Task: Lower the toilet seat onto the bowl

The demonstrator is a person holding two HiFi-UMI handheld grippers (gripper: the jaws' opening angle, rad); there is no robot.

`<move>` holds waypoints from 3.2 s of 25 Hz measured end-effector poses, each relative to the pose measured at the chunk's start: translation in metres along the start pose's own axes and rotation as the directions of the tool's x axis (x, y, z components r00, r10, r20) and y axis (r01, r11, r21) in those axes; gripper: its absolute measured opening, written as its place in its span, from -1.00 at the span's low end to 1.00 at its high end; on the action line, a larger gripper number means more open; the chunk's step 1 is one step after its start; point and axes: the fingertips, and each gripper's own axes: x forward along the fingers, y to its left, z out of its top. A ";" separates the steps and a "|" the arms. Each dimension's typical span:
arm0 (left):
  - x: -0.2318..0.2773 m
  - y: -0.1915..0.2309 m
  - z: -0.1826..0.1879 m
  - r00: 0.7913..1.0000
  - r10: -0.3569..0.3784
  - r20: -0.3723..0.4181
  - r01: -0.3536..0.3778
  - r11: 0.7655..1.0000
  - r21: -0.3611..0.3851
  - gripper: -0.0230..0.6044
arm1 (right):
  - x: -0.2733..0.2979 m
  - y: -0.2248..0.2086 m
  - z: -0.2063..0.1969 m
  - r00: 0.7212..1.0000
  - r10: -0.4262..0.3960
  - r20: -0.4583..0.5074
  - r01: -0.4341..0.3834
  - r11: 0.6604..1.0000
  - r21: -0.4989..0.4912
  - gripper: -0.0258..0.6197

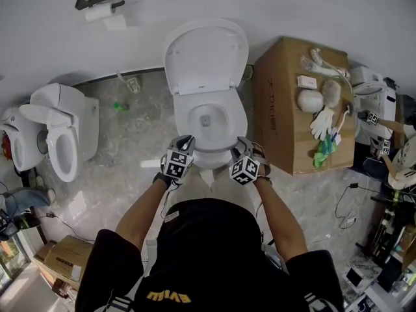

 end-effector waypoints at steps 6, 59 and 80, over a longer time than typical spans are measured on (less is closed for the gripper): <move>0.008 -0.002 -0.014 1.000 0.007 -0.016 -0.007 1.000 0.007 -0.81 | 0.004 0.008 -0.008 1.000 0.010 -0.017 -0.010 1.000 -0.014 -0.33; 0.044 -0.040 -0.125 0.965 -0.074 -0.253 0.063 0.997 -0.051 -0.82 | 0.044 0.103 -0.082 0.969 0.208 -0.135 -0.223 0.970 -0.101 -0.24; 0.057 -0.043 -0.195 0.889 -0.166 -0.426 0.101 0.980 -0.171 -0.82 | 0.079 0.150 -0.118 0.892 0.363 -0.268 -0.377 0.926 0.000 -0.19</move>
